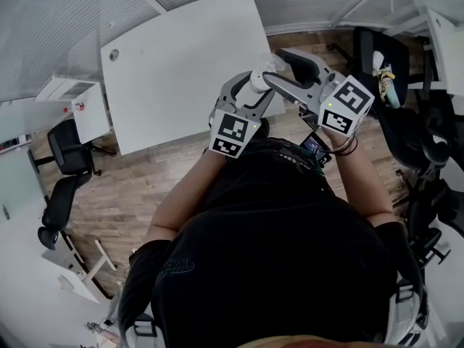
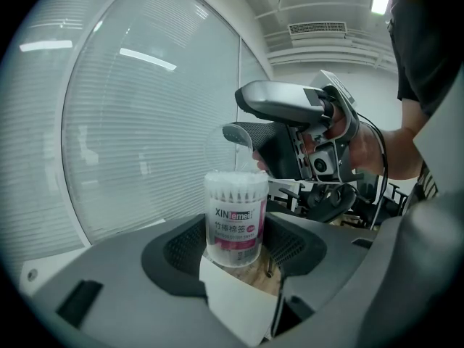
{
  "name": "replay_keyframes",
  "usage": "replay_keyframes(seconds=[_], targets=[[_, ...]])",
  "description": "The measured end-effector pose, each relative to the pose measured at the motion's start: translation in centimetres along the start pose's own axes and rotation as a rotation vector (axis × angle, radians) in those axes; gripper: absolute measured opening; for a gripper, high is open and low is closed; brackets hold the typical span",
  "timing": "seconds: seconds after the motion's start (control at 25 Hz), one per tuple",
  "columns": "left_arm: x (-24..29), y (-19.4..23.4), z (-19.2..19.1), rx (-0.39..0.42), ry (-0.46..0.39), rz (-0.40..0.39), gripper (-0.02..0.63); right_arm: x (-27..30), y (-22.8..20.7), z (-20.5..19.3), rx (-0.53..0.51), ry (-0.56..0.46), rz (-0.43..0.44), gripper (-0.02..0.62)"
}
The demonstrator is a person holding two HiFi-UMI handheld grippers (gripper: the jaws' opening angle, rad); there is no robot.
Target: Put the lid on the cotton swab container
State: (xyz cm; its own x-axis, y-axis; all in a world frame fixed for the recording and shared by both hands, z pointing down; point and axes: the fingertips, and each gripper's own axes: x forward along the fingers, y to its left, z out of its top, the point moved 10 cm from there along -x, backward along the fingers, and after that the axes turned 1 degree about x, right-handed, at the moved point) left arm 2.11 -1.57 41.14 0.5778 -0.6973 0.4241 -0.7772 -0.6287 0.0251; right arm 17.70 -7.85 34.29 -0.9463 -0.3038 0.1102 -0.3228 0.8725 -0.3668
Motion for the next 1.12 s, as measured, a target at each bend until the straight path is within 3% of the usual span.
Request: replay_keyframes(seconds=[0.88,1.12], targets=[[-0.8,-0.5,-0.2,0.002,-0.016,0.024,0.257,0.2,2.2,-0.7,0.040,0.033,0.047,0.241],[-1.1,-0.4,-0.5,-0.003,-0.019,0.028,0.256,0.6,2.3,-1.1,0.059,0.039,0.055,0.210]])
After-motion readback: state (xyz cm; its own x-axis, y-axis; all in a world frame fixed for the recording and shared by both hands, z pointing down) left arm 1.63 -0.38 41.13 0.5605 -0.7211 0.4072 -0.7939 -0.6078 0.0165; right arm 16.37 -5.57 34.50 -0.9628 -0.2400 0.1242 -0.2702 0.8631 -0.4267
